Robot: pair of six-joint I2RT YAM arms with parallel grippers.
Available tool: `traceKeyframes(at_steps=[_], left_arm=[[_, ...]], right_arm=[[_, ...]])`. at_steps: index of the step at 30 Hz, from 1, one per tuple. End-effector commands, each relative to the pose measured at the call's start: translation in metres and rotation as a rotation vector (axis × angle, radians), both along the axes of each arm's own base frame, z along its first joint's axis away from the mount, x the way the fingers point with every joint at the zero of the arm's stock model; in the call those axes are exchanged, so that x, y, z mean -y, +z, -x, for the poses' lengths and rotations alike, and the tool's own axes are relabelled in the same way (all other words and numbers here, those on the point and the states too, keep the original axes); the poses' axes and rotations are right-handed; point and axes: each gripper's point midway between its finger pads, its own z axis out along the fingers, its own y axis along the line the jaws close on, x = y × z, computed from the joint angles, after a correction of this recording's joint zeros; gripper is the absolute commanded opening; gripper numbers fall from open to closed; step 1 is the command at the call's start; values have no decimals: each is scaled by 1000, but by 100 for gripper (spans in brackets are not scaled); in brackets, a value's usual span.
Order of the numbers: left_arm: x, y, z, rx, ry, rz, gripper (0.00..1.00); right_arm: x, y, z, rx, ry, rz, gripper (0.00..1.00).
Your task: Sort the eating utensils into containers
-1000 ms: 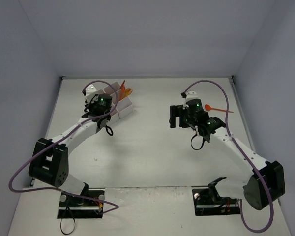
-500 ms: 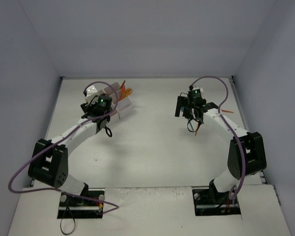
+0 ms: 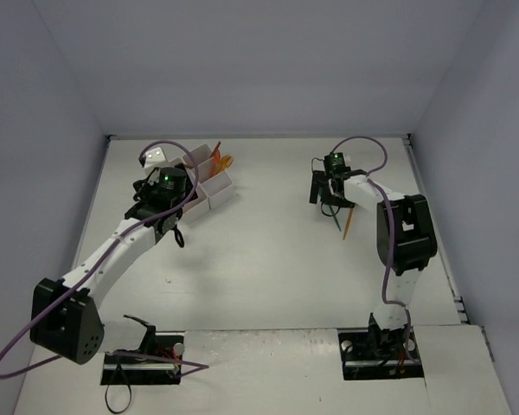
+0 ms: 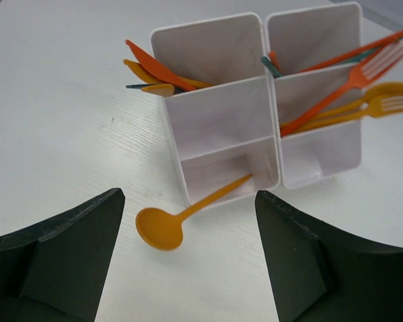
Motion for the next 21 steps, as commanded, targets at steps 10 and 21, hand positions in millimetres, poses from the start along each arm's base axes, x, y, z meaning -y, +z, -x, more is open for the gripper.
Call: traceKeyframes(at_steps=[10,21], left_arm=[[68,89,53,87,-466,179,76],[121,104,73,66,-718,312,76]], right_arm=[[-46,-5,4,-10,218,-112,26],[-142,32,70,70,568,-113,0]])
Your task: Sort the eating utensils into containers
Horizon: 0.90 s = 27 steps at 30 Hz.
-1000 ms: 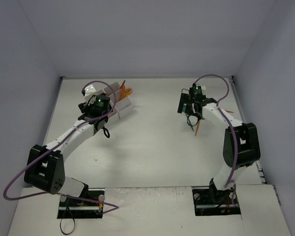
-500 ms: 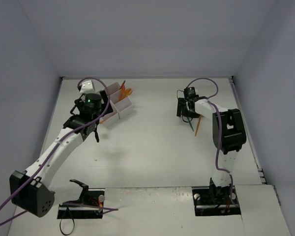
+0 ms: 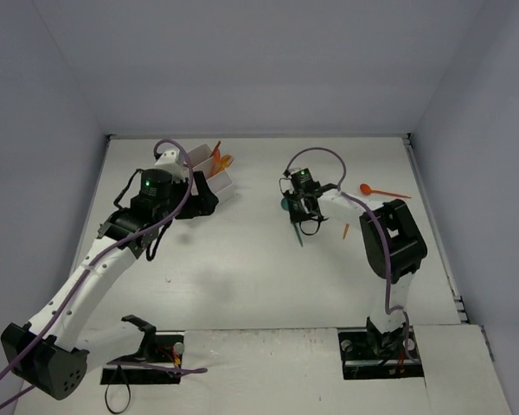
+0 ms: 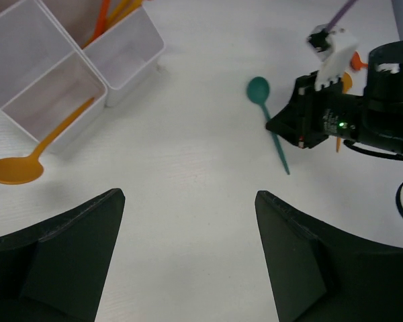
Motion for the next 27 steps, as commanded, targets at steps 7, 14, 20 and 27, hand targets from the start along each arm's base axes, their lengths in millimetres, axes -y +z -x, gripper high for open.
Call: traceKeyframes(at_steps=[7,14,20,27], left_arm=[[44,36,4,51,-198,79,76],[70,30,12,54,-336,29,76],[81,33,10,73,-378,5,74],[83,25,2,64,-372,-14,67]], right_arm=[[-83,129,71,244,402,-226,0],[-109,185,113,314,555,-378,0],[-119,204,127,329,611,-433,0],[-125,212,133,334,640,-455,0]])
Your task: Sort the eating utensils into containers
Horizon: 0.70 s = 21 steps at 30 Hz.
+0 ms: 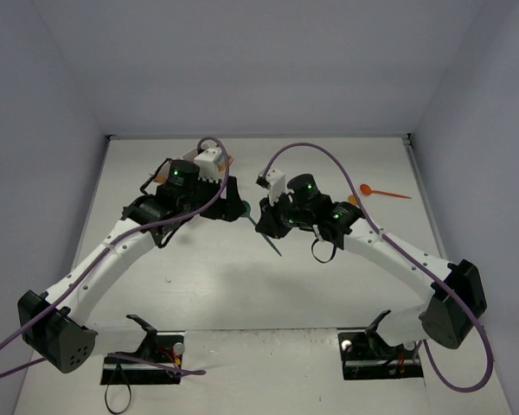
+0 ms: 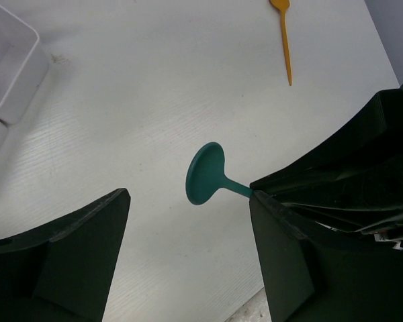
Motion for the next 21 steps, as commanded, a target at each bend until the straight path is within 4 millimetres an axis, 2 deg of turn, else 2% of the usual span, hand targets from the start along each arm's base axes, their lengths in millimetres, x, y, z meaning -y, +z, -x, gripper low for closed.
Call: traceKeyframes(at_steps=[1,4,8,11,13,16,19,21], left_arm=[[8,24,-13,89,-15,25,67],[10,18,-16,72,-18,18,64],[16,17,-17,66,-34,22,54],[19,19,-18,71,-40,28,40],[20,22,-19,78,-39,36,23],[21,24,-20,86,-33,43,2],[18,24,-20,95,-22,41,0],[14,22,-22,106,3,30,0]], right_arm=[[-12,37,4,68,55,-86,0],[-14,41,5,73,62,-95,0],[-14,43,6,74,64,-100,0],[-14,42,7,72,66,-99,0],[-14,41,7,73,67,-98,0],[-14,37,5,70,62,-88,3],[-13,36,2,78,47,-80,15],[-11,33,-4,81,15,-63,37]])
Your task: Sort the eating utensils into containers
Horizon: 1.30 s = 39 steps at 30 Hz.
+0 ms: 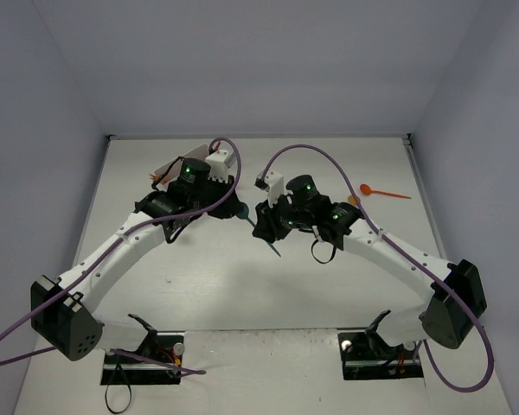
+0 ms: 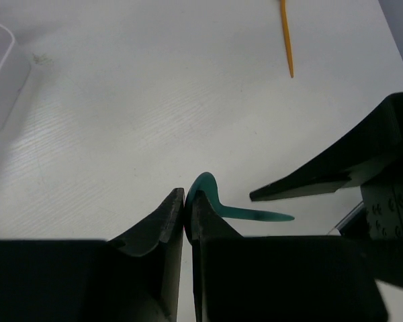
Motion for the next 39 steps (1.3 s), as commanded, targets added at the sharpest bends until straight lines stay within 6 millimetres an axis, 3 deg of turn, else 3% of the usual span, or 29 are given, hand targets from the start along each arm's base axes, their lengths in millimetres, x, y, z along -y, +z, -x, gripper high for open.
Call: traceKeyframes(at_steps=[1,4,6,9,13,14,16,19,29,39], left_arm=[[-5,36,-16,139,62,36,0],[-21,31,-23,149,135,-16,0],[-38,28,-31,163,210,-67,0],[-69,28,-43,195,371,-141,0],[-141,32,-60,225,763,-252,0],[-147,33,-61,227,791,-257,0],[-171,36,-64,249,939,-280,0],[-190,39,-69,280,1064,-283,0],[-214,28,-96,306,1212,-336,0],[-211,-1,-106,268,1229,-359,0]], right_arm=[[-7,32,-13,90,-33,-55,47],[4,29,-30,108,-143,-23,72],[15,28,-40,117,-226,-6,77],[38,23,-57,128,-376,26,80],[81,17,-75,120,-582,39,83],[85,15,-75,112,-601,36,84],[111,14,-83,90,-691,19,84],[132,10,-86,71,-755,16,85],[152,4,-80,92,-791,55,86],[165,-1,-78,102,-823,84,87]])
